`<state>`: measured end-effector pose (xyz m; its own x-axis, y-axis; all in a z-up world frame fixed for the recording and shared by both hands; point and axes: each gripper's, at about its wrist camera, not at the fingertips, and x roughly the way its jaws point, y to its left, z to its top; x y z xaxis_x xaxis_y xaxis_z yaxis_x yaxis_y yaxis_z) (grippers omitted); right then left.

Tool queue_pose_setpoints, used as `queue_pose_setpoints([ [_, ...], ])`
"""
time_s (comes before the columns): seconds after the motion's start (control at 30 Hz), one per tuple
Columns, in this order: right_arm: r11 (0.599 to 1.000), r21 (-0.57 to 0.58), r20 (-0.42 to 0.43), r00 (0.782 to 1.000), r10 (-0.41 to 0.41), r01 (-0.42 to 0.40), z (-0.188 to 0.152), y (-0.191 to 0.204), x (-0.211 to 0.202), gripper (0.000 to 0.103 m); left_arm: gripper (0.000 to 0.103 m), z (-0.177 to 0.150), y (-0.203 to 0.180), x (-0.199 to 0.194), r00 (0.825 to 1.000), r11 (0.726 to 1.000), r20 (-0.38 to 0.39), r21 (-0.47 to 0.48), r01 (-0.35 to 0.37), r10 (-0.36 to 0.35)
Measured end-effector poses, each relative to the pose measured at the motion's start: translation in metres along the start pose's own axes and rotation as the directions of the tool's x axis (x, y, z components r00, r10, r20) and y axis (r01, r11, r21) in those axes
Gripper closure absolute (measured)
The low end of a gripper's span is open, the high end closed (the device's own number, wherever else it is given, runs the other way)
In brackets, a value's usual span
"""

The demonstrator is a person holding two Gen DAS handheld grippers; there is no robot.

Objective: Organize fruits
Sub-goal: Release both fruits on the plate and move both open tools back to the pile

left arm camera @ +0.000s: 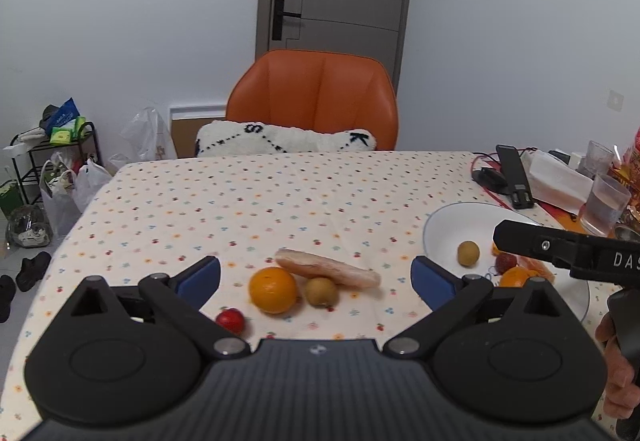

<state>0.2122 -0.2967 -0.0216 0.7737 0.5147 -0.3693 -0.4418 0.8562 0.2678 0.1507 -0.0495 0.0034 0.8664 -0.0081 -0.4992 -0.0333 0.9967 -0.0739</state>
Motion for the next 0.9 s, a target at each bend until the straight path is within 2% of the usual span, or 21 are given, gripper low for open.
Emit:
queue_pose_setpoints([
  [0.33,0.999,-0.033,-0.017,0.999,0.033,-0.034,0.002,0.017,0.008,0.0,0.002,-0.003,0.023,-0.006,1.0,0.998,-0.011,-0.053,-0.026,0.026],
  [0.5,0.997,-0.048,-0.043,0.998,0.051,-0.053,0.001,0.024,0.015,0.0,0.0,-0.008,0.033,-0.008,0.998,0.997,-0.001,-0.047,-0.056,0.056],
  [0.6,0.995,-0.071,-0.061,0.996,0.07,-0.074,-0.001,0.033,0.02,0.0,0.0,-0.01,0.041,-0.007,0.999,0.997,-0.012,-0.064,-0.05,0.049],
  [0.7,0.99,-0.091,-0.09,0.991,0.095,-0.103,-0.003,0.043,0.026,0.01,0.0,-0.013,0.047,-0.005,0.998,0.995,-0.019,-0.077,-0.056,0.055],
  [0.77,0.988,-0.094,-0.114,0.987,0.111,-0.122,-0.003,0.048,0.031,0.026,0.0,-0.015,0.051,-0.004,0.998,0.994,-0.024,-0.09,-0.067,0.065],
  [0.83,0.987,-0.094,-0.132,0.984,0.117,-0.13,-0.003,0.052,0.036,0.031,0.0,-0.016,0.054,-0.004,0.996,0.992,-0.028,-0.092,-0.082,0.08],
  [0.9,0.986,-0.1,-0.142,0.983,0.116,-0.131,-0.004,0.055,0.041,0.031,0.0,-0.018,0.057,-0.002,0.996,0.993,-0.028,-0.085,-0.082,0.08],
])
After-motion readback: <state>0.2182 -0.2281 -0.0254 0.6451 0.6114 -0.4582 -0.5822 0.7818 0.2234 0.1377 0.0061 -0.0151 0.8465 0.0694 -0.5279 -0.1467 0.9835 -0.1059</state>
